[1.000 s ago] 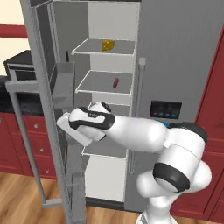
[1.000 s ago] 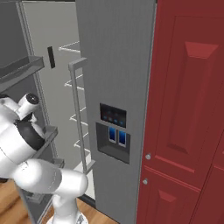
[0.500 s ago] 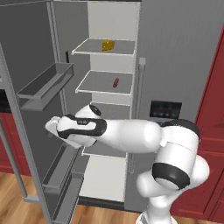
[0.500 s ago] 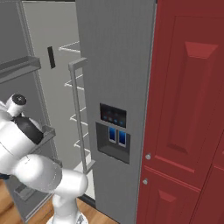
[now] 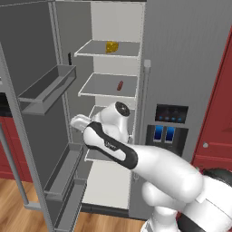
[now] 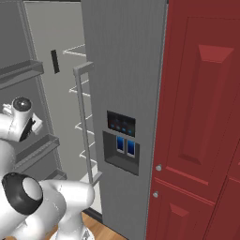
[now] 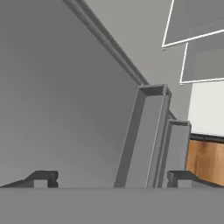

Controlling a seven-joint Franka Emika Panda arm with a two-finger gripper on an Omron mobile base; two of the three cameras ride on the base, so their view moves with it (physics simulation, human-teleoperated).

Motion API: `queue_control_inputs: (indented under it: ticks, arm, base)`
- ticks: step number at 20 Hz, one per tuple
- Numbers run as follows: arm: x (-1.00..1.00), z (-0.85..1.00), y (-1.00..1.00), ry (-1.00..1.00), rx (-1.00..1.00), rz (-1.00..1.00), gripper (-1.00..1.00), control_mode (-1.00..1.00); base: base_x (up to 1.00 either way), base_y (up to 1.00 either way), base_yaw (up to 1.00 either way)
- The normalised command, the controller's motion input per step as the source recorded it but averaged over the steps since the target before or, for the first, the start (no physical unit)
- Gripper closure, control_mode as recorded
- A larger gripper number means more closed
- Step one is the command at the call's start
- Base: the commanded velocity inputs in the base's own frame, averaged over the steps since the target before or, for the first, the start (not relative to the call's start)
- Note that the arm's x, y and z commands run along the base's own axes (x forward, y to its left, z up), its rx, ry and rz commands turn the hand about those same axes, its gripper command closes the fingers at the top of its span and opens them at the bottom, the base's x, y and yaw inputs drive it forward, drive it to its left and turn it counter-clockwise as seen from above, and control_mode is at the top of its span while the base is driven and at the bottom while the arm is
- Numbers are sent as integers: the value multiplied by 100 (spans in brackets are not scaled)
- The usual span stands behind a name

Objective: Retrieve the sausage and cheese from the fridge and place them on the cutting board on the counter.

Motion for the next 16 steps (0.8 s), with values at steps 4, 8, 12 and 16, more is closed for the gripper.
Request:
queue_control_inputs:
  ticks: [4, 8, 12, 16]
  arm:
    - [-1, 98, -54, -19, -32, -2, -100, -100]
    - [-17, 71, -62, -17, -34, 0, -100, -100]
    - [-37, 30, -88, -10, -30, 0, -100, -100]
    - [-49, 1, -91, -1, -12, 4, -100, -100]
  base:
    - [0, 0, 0]
    - [0, 0, 0]
    - [0, 0, 0]
    - [0, 0, 0]
